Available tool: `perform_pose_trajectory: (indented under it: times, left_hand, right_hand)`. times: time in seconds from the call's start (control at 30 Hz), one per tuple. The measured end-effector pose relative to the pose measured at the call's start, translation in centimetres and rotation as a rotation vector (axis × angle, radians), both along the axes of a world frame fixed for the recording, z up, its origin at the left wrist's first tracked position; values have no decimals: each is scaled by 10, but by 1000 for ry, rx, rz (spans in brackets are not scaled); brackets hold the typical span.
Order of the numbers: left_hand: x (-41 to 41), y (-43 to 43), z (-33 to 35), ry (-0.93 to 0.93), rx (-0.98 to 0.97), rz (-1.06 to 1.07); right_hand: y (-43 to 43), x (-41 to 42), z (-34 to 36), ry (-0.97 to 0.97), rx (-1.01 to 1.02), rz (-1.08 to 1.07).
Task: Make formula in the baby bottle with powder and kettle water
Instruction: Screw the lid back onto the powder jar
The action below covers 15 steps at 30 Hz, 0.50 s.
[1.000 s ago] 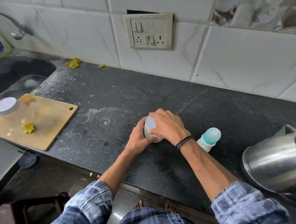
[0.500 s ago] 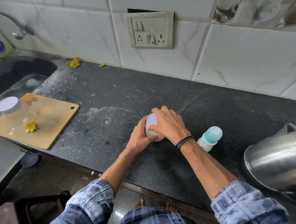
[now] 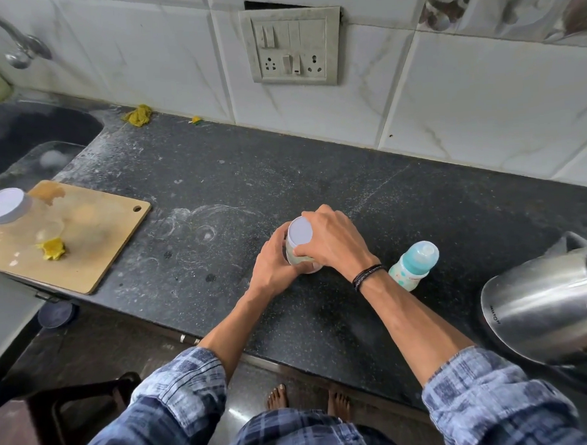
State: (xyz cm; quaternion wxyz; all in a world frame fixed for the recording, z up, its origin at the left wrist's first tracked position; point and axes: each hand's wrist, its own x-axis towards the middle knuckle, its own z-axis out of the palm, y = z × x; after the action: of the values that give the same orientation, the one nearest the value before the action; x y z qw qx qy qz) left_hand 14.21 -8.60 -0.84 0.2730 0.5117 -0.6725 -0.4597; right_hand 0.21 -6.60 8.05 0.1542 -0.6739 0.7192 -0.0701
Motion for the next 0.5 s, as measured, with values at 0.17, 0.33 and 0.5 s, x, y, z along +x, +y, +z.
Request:
perform_pose_trajectory:
  times: [0.17, 0.33, 0.5]
  left_hand:
    - [-3, 4, 2, -7, -25, 19]
    - [-3, 5, 3, -24, -68, 18]
    - [-2, 1, 3, -46, -72, 4]
  right_hand:
    - [0, 1, -2, -19, -26, -40]
    - [3, 4, -5, -42, -36, -88]
    - [4, 6, -6, -60, -41, -138]
